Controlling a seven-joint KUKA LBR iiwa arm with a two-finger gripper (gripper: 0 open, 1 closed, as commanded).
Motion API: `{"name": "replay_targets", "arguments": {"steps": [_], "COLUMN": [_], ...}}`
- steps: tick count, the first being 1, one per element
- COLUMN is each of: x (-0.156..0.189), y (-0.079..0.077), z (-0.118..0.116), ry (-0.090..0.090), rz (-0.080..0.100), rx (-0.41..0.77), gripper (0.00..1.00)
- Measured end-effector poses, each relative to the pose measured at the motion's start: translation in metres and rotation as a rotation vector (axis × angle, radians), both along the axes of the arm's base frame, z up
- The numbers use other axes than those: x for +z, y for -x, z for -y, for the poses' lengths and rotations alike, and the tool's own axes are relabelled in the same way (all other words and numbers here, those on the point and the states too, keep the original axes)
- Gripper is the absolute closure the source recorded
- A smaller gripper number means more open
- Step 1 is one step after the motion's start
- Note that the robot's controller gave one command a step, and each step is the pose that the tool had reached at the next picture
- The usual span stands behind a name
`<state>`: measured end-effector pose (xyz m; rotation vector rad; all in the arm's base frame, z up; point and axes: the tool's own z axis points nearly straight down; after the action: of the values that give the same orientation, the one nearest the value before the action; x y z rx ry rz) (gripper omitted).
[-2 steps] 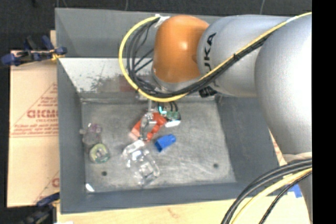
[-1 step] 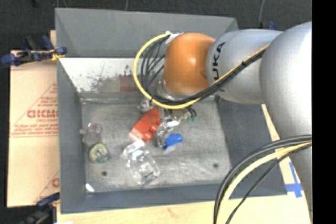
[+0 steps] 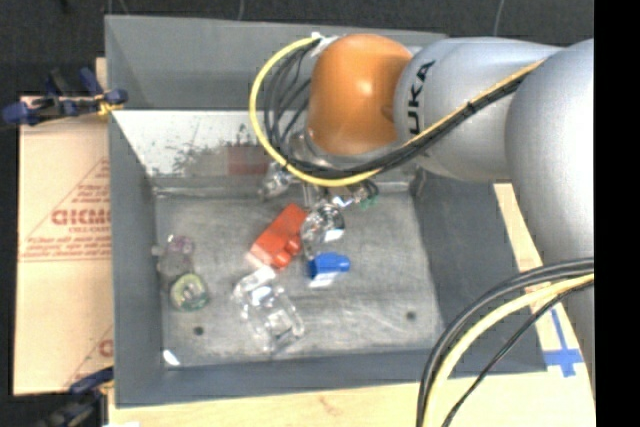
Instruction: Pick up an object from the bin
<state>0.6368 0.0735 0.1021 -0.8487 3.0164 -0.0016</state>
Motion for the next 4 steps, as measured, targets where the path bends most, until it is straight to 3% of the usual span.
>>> {"name": "replay_targets", "arguments": {"steps": [1,2,3,4], "x": [-0.001,-0.028,-0.025,-0.023], "y": [-0.01,-0.013,-0.015,-0.016], "z": [-0.003,-0.008,-0.009,-0.01], "ry": [0.001,0.002,-0.002,-0.004], "rz": [0.001,0.002,0.001,0.006], "rx": [0.082,0.228,0.221,0.219], "gripper": [0.0,0.0,0.0,1.0]}}
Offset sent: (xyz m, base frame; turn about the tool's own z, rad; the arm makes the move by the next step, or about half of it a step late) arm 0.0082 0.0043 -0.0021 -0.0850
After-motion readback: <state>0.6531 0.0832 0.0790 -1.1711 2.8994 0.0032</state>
